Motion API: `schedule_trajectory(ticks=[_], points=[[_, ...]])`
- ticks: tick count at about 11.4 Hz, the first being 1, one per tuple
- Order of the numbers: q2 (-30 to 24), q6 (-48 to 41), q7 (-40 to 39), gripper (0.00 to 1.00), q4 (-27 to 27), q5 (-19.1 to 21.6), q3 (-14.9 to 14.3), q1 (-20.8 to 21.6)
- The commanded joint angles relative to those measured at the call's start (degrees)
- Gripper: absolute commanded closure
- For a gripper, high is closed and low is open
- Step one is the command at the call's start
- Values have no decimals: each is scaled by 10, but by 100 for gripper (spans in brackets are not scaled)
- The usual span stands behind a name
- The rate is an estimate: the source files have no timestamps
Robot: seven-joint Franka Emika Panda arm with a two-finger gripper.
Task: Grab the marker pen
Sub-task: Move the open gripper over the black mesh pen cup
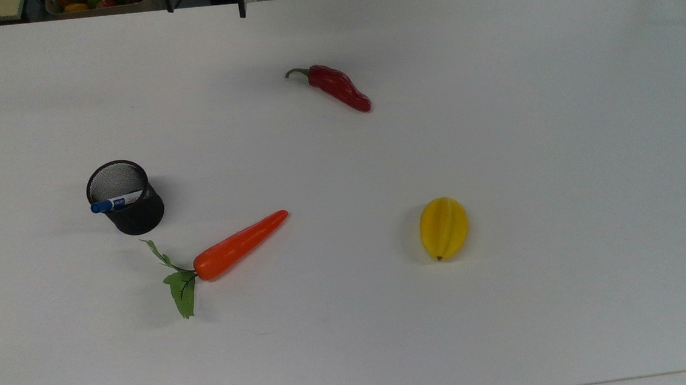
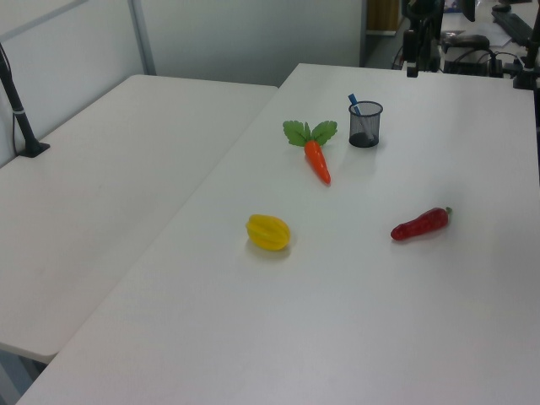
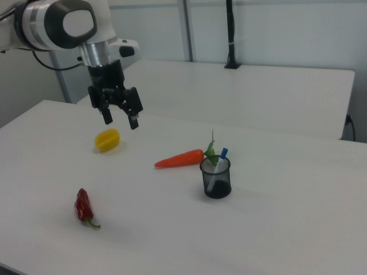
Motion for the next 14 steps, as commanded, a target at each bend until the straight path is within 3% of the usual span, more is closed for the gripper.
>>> schedule_trajectory(ticks=[1, 3, 9, 12, 14], points=[[12, 62, -15, 0, -6, 1, -3, -44], [41, 126, -14, 0, 2, 2, -3, -79], [140, 340, 25, 1, 6, 7, -3, -133], [190, 442, 60, 7, 5, 5, -3, -134], [211, 481, 62, 15, 5, 6, -3, -139]])
